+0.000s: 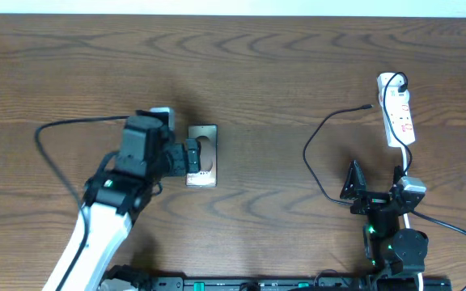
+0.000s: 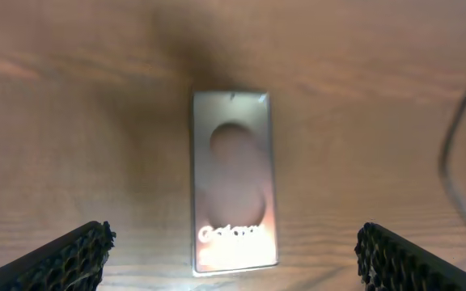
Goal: Plug charger to phone and switch on socket
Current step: 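Move the left gripper over the silver phone and lower onto it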
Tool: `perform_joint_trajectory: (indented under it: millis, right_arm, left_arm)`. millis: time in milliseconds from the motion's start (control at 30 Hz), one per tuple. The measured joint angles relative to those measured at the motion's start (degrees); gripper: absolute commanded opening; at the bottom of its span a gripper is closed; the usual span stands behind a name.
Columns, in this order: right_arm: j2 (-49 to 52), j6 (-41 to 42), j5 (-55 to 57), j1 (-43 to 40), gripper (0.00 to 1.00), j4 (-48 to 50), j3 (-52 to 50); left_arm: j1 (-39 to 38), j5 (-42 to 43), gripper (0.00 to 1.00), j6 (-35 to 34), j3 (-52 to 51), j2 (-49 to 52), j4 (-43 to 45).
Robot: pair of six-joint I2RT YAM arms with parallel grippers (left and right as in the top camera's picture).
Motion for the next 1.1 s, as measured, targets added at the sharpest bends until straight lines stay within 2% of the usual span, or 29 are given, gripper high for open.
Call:
perform_joint_trajectory:
  millis: [267,533,800,1100]
  right_arm:
    - [0.0,0.0,0.02,0.0,0.99,0.0,0.0]
    - [0.0,0.0,0.0,0.0,0.99,0.0,0.0]
    - [0.0,0.0,0.02,0.0,0.99,0.0,0.0]
    - [0.0,0.0,0.02,0.0,0.99,0.0,0.0]
  left_arm:
    - [0.0,0.07,0.98,-0.24,0.0,11.3,1.16]
    - [-2.54,0.9,0.98,-1.99,0.0,18.34,4.55]
    - [-10.32,-7.04,0.98,-3.04,0.0,22.23,8.52]
    - [-12.07,-10.08,0.98,-3.08,0.0,25.11,14.19]
